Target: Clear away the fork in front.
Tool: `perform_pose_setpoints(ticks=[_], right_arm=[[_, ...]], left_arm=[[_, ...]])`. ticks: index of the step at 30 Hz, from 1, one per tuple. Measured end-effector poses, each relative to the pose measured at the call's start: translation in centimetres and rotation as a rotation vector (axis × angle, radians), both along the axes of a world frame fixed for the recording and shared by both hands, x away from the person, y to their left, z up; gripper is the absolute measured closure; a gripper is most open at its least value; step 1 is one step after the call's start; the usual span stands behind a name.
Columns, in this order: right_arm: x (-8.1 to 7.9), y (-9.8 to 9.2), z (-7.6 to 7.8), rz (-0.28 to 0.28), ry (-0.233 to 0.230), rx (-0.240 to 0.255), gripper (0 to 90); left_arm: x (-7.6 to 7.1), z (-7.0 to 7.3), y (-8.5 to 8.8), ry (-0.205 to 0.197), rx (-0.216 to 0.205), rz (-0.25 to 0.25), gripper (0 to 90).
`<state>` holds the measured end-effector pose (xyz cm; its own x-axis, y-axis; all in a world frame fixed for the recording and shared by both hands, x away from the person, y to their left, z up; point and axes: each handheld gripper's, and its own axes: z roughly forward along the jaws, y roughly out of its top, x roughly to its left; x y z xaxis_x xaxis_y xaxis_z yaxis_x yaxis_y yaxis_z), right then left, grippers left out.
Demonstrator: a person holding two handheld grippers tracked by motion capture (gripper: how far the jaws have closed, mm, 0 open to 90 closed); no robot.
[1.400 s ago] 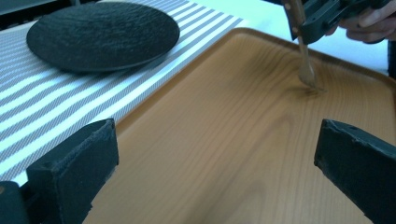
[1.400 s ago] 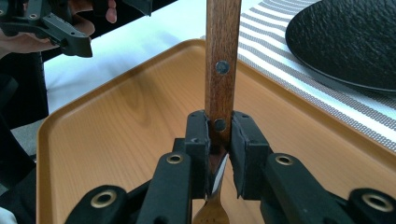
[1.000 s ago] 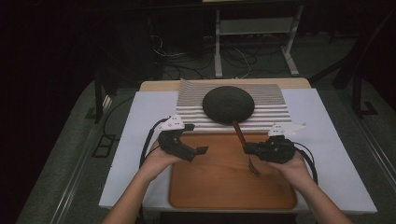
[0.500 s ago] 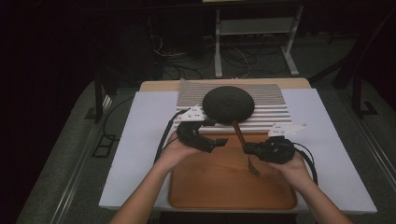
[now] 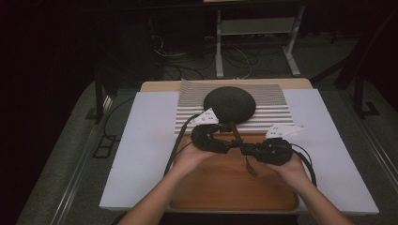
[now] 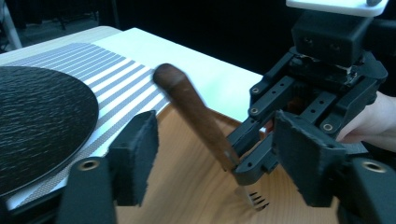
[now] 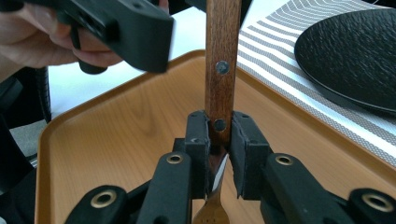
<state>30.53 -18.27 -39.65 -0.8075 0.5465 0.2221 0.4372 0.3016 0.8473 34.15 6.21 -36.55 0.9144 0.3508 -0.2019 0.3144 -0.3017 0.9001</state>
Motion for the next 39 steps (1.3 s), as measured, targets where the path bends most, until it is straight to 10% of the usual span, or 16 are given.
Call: perform_pose_setpoints(ticks=[13, 34, 39], right_arm=[[-0.1, 0.9, 0.0, 0.001, -0.023, 0.012, 77.2], [-0.6, 1.3, 0.8, 0.010, -0.086, 0.031, 75.6], [-0.7, 1.3, 0.9, 0.008, -0.101, 0.052, 55.6]], left_arm=[[-0.1, -0.8, -0.3, 0.046, -0.008, 0.014, 62.6], [-0.1, -0.3, 0.5, 0.058, -0.079, -0.055, 77.1], [-0.2, 0.4, 0.9, 0.031, -0.080, -0.058, 78.3]])
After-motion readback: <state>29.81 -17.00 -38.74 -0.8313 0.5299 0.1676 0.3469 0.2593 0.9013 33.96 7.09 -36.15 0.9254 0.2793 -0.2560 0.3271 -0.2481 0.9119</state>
